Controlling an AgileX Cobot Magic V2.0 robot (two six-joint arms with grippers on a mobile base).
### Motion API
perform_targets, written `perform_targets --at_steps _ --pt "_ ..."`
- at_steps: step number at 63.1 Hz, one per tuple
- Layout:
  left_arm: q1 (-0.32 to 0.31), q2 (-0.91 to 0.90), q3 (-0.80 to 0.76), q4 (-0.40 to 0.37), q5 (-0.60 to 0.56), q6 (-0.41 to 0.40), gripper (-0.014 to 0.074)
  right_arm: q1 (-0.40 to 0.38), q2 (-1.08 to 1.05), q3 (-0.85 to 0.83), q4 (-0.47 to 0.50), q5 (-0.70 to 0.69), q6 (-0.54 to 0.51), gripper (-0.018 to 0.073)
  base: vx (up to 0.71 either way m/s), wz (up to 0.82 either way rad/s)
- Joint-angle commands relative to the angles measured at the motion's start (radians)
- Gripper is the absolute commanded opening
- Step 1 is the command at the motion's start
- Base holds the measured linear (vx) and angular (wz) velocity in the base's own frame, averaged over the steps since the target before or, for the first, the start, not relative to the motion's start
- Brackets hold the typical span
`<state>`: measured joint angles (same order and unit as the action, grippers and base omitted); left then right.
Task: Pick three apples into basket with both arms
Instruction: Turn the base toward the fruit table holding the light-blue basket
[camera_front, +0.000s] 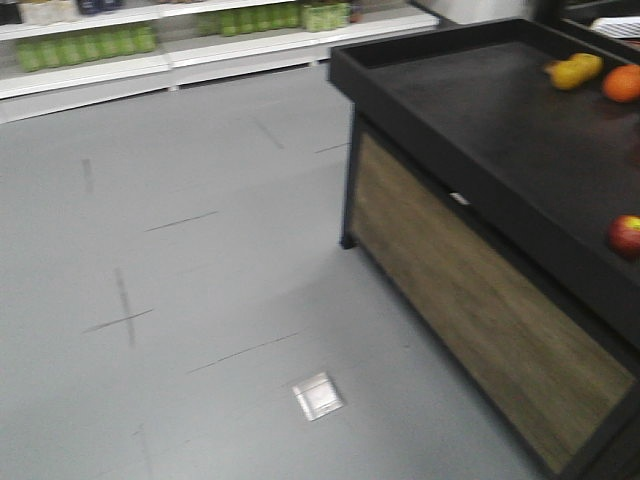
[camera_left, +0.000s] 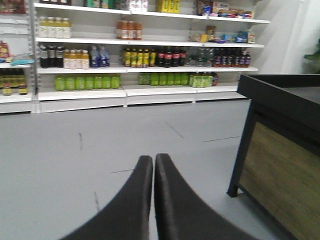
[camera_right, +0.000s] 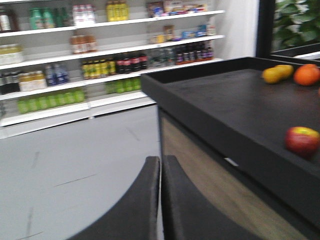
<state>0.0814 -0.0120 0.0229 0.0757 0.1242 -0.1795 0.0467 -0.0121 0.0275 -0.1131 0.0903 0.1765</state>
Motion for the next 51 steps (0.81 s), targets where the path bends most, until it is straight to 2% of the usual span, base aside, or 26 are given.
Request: perform_targets --at_steps 1,51 --pt "0.001 -0.016 0.009 -0.002 -0.076 -0.002 -0.0006 -0.007 -0.013 0.014 -0.010 -0.077 -0.001 -0.0004 0.18 -0.64" --pt "0.001 -0.016 0.009 -0.002 -0.076 -0.002 -0.0006 -0.007 -0.013 0.014 -0.010 -0.078 -0.001 -0.0004 0.15 -0.58"
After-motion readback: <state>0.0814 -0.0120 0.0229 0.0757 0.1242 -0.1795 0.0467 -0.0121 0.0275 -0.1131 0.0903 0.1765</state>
